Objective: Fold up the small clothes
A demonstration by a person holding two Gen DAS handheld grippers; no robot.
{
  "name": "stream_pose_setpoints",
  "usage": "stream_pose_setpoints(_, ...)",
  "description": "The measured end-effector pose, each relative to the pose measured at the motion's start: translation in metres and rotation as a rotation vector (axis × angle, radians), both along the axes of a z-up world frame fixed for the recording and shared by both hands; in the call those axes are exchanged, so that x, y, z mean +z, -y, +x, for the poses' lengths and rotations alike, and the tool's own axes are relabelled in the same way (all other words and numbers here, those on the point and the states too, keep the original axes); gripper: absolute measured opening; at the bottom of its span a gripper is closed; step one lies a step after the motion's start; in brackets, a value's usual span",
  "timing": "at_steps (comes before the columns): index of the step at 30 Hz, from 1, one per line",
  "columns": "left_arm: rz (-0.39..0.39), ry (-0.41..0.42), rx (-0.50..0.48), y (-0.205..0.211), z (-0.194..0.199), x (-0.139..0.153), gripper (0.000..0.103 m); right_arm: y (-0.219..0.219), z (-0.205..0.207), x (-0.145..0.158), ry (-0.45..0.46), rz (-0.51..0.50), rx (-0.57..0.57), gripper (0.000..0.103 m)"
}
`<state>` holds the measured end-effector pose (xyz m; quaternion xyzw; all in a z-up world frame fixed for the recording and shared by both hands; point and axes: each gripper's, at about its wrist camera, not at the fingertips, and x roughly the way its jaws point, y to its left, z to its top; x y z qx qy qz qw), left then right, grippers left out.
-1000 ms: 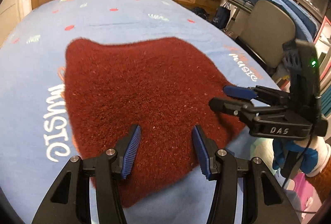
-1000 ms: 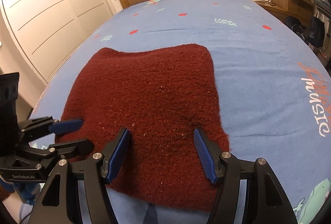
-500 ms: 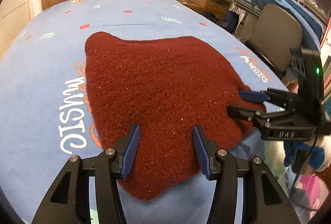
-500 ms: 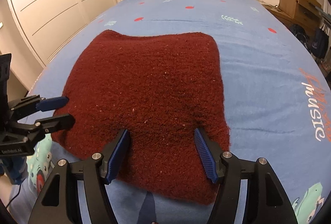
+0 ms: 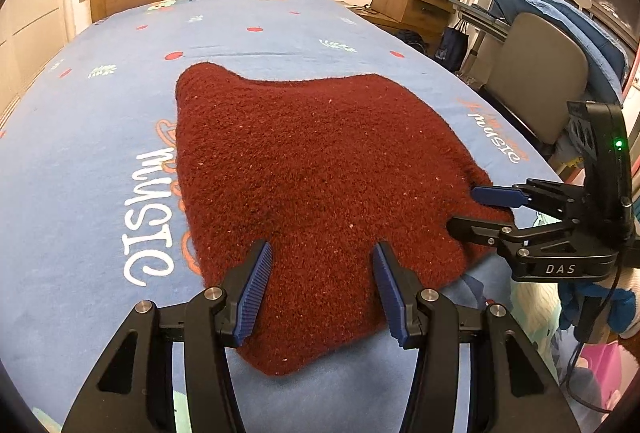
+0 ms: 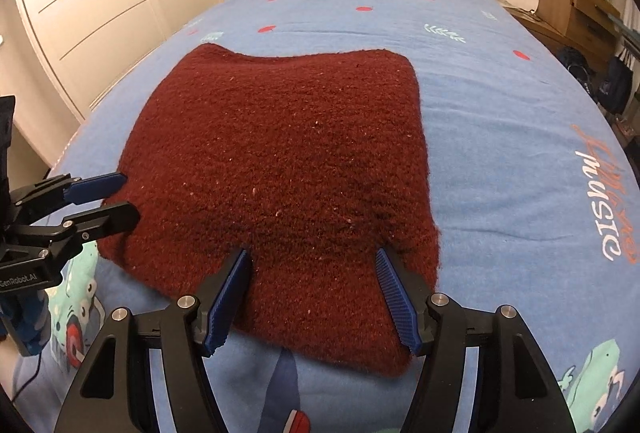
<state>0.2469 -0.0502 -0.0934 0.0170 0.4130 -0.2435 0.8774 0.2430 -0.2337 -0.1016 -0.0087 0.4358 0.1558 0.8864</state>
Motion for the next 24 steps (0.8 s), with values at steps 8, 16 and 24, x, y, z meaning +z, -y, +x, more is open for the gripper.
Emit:
stream_pose_setpoints(8, 0.045, 0.087, 0.045, -0.005, -0.005, 0.015, 0.046, -0.011, -0.011, 0.023, 0.037, -0.009, 0.002, 0.067)
stream_pose_setpoints(16, 0.062, 0.065, 0.060, -0.007, 0.007, 0.001, 0.046, -0.032, 0.000, 0.026, 0.057, -0.019, 0.016, 0.067)
stream_pose_setpoints(24, 0.041, 0.030, 0.066, -0.013, 0.004, -0.012, 0.049, -0.021, 0.005, 0.000, -0.001, 0.024, -0.002, 0.068)
